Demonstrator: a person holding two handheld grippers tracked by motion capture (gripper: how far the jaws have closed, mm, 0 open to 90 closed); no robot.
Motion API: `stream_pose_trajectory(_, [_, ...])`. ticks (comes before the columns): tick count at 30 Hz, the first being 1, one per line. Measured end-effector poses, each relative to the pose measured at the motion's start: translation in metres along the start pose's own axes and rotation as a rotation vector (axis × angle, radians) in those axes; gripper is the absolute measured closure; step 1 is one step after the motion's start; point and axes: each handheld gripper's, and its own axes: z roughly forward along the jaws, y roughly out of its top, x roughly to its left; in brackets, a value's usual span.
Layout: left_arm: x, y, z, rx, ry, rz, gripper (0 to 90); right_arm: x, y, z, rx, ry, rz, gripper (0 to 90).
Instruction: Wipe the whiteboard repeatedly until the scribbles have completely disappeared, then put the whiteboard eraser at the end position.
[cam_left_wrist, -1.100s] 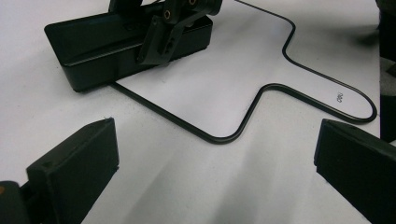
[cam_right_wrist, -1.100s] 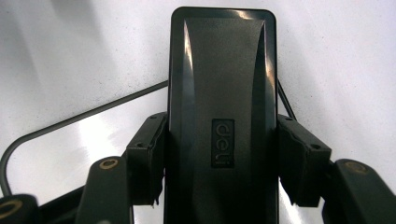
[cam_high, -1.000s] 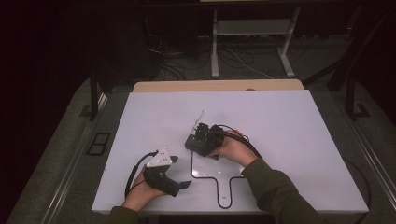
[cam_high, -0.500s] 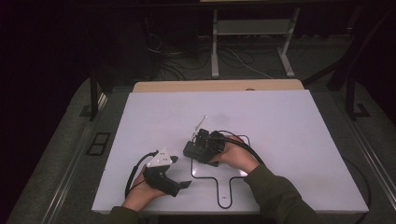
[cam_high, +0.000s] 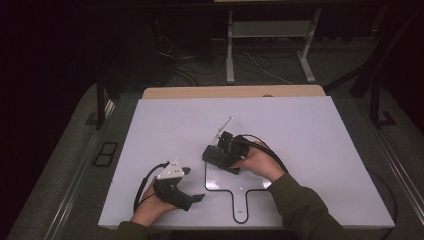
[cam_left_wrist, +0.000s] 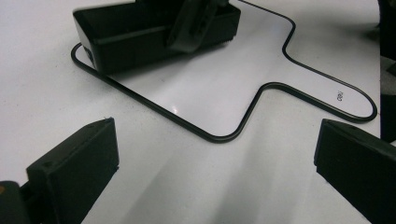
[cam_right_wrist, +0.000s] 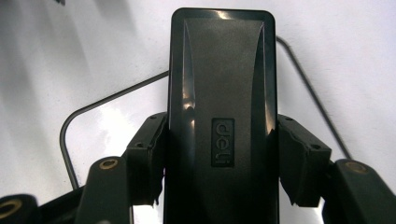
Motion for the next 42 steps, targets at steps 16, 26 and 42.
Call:
stream_pose_trajectory(16, [0.001, 0.0, -0.001, -0.01, 0.002, -0.007, 0.0, -0.033, -0.004, -0.021, -0.052, -0.02, 0.086, 38.7])
stream_pose_trajectory(26, [0.006, -0.002, -0.002, -0.024, 0.003, -0.003, 0.0, -0.065, -0.003, -0.035, -0.058, -0.067, 0.156, 38.6])
stream_pose_trajectory(42, [0.006, -0.002, -0.002, -0.027, 0.004, -0.012, 0.0, -0.108, 0.009, -0.039, -0.051, -0.107, 0.239, 38.6])
